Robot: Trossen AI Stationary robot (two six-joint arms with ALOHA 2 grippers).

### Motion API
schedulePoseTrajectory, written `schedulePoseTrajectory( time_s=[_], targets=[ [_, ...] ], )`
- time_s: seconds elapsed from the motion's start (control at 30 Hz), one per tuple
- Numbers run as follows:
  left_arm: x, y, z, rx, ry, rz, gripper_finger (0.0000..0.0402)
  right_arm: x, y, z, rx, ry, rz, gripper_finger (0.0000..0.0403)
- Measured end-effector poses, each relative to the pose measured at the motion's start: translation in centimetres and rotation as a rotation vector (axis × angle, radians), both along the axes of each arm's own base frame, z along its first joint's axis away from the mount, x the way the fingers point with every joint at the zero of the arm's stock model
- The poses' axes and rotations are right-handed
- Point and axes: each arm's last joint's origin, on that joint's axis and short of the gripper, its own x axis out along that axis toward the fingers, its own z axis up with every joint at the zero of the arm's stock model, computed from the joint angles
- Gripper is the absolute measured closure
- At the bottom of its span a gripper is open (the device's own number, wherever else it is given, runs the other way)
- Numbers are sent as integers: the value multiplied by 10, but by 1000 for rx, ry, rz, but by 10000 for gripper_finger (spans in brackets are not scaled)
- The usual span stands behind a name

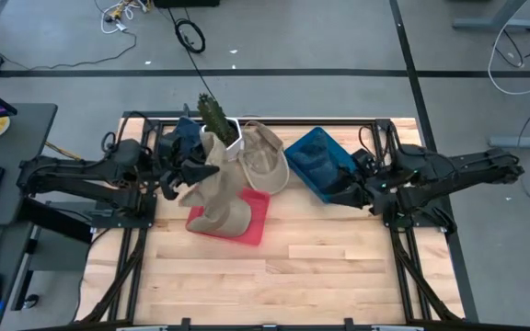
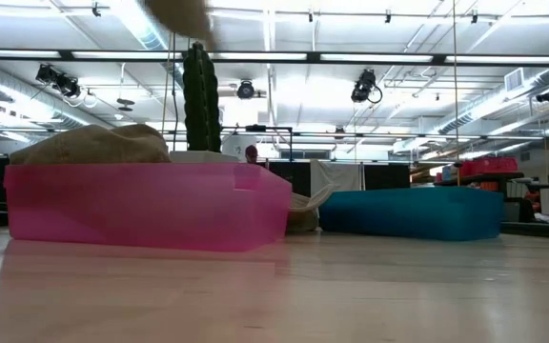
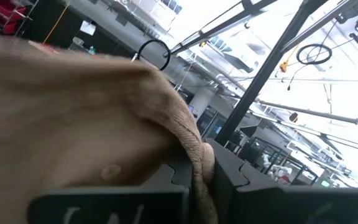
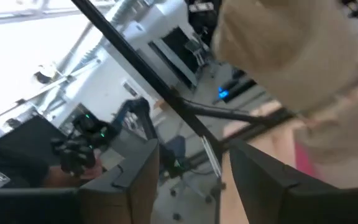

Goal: Pick & Place hat
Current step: Put the bottom brown cap into the red bin

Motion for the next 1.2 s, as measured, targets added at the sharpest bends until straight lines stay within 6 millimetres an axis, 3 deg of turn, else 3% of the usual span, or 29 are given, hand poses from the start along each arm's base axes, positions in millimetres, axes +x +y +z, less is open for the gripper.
schedulePoseTrajectory(
  time_s=[0.27, 0.87, 1.2],
  targets=[
    [-1, 0, -1, 0, 20, -2, 372, -20, -7, -3, -21, 83, -131, 207],
    [12, -5, -37, 7, 371, -2, 379, -19, -7, -6, -29, 105, -157, 207],
    [34, -6, -65, -9, 557, 7, 379, -19, -7, -6, -26, 110, -157, 207]
  ],
)
